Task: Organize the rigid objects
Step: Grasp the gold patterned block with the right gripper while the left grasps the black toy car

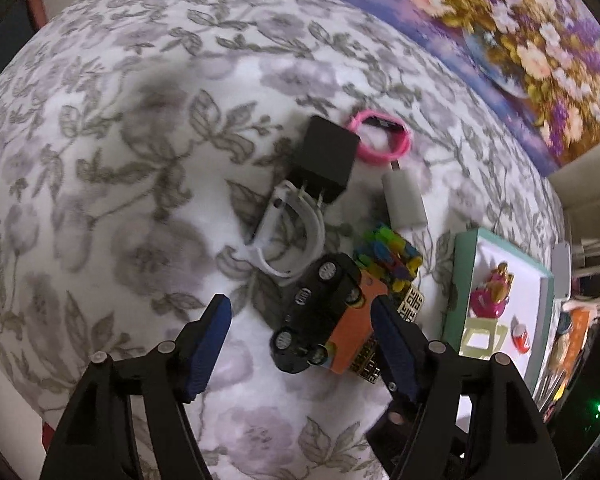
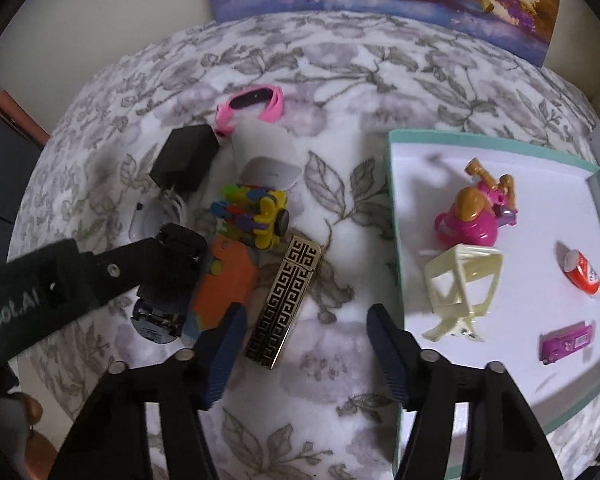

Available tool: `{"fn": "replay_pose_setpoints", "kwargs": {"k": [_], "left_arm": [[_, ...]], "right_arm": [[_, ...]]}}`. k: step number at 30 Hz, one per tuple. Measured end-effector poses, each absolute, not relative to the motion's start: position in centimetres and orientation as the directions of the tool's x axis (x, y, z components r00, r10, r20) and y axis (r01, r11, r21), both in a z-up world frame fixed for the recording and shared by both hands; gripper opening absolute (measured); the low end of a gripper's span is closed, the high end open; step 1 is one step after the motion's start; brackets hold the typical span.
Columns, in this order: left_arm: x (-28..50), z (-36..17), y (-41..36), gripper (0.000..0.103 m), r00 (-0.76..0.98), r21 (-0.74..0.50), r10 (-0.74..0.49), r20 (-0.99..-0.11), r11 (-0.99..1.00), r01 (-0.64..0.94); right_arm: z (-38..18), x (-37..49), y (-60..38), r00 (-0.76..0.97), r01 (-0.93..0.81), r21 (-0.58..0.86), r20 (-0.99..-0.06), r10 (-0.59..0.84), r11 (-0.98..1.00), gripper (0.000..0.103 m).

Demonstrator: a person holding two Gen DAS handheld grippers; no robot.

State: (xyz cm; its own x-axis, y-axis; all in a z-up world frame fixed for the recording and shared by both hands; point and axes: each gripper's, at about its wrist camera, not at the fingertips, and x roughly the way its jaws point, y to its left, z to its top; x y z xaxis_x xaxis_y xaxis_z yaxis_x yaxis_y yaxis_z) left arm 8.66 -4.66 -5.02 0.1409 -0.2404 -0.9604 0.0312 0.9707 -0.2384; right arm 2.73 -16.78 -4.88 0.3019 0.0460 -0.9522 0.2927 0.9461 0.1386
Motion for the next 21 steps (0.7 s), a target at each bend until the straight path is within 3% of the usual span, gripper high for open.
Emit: {"fn": "replay_pose_setpoints", "kwargs": {"k": [2, 12, 14, 17, 21], "left_arm": [[8.7, -5.8, -5.2, 0.059, 0.120, -0.227, -0.231, -0.965, 0.973, 0.048], [8.5, -7.0, -5.7, 0.040, 0.088, -0.241, -0.246, -0.965, 0.969, 0.061], [8.3, -6.7, -5.6, 0.030, 0.092, -0.256, -0.261, -0.961, 0.964, 0.067], [8.1, -6.2, -5.6, 0.029, 0.106, -0.245, -0.252, -0.962, 0.967, 0.078], [8.1, -4.9, -5.7, 0.027, 0.137, -0.248, -0.258, -0.956, 0.965, 0.086]], "right_arm": [[-5.5, 3.0, -16.6, 0.290, 0.293, 0.137, -0.956, 0.048, 0.946, 0.065], [-7.4, 3.7, -16.6, 0.283, 0.296, 0.113, -0.959, 0.026, 0.948, 0.059], [-7.4, 3.8, -16.4, 0.290, 0.294, 0.101, -0.957, 0.012, 0.951, 0.047], [-7.4, 3.6, -16.3, 0.290, 0.286, 0.070, -0.957, -0.017, 0.956, 0.029], [-7.1, 3.0, -17.1, 0.304, 0.292, 0.122, -0.952, 0.029, 0.949, 0.022]]}}
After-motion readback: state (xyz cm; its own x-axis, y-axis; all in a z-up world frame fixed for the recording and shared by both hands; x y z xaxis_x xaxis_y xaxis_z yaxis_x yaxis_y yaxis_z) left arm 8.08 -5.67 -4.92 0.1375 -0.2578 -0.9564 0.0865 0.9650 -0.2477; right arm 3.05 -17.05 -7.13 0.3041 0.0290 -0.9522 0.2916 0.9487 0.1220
